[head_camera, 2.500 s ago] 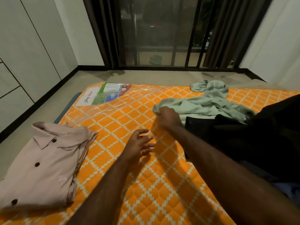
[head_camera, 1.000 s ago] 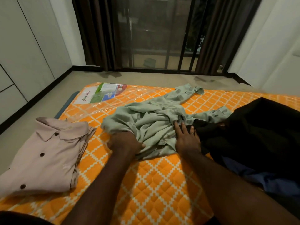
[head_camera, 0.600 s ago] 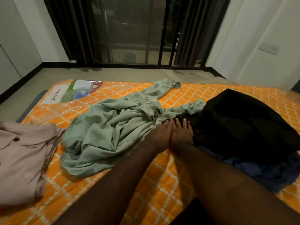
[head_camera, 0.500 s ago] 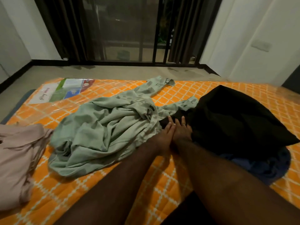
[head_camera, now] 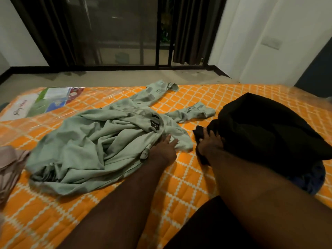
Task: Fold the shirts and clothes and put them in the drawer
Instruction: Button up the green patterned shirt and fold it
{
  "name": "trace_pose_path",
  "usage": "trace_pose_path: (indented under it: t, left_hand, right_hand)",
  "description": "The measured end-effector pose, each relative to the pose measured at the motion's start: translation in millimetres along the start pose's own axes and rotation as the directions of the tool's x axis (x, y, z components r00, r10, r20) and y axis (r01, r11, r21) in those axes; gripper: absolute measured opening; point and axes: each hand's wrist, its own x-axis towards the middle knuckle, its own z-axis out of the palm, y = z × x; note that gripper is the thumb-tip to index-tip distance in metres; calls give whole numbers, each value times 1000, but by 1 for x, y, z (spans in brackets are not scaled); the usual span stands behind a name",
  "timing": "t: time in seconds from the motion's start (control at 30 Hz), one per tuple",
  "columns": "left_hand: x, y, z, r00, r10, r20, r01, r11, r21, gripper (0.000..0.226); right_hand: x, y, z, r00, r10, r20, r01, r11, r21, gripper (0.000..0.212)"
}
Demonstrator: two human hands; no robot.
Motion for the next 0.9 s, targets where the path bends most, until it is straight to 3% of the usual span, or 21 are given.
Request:
trace_pose_path:
  t: [0.1,0.17,0.27,0.33,0.4,0.5,0.6,0.7,0.8,0.9]
  left_hand:
    - [-7,-13,-3,999,-20,-31,21,1000,21,52]
    - [-18,-18,-9,999,-15,-39,16,1000,23,50]
    - [-42,-28,-19,997,-36,-75,38,999,28,49]
    - [-62,-34,-26,993,-57,-105,65,995,75,48]
    - [-85,-41,-33,991,-33,-130,51,989,137,63]
    - [-119,-55,-44,981,31,-191,-10,994,113,66]
    - [-146,-70,-68,959,56,-278,-34,996,85,45]
    - [-166,-84,-91,936,45,-348,-27,998,57,28]
    - [-180,-95,-111,916,24,-401,-16,1000,23,31]
    - [-190,-98,-129,907,22,-421,-17,1000,15,39]
  right_hand:
    - [-3,5,-7,998,60,19,-59,996,-65,66]
    - [-14,-16,-20,998,62,-2,-62,998,-15,71]
    - [-37,-76,-43,995,-63,-79,69,996,64,66]
    - [-53,-122,-52,983,-175,-56,184,954,235,56]
    - [-66,-160,-47,971,-240,11,208,864,458,64]
    - [-87,-188,-33,971,-238,7,203,844,496,76]
    - [-87,-187,-31,986,-157,-48,164,916,366,52]
    - [-80,-182,-34,986,-168,-5,156,902,403,29]
    - [-84,-185,-31,974,-224,22,194,885,422,17]
    - [-101,-193,-31,960,-265,-89,272,815,511,8]
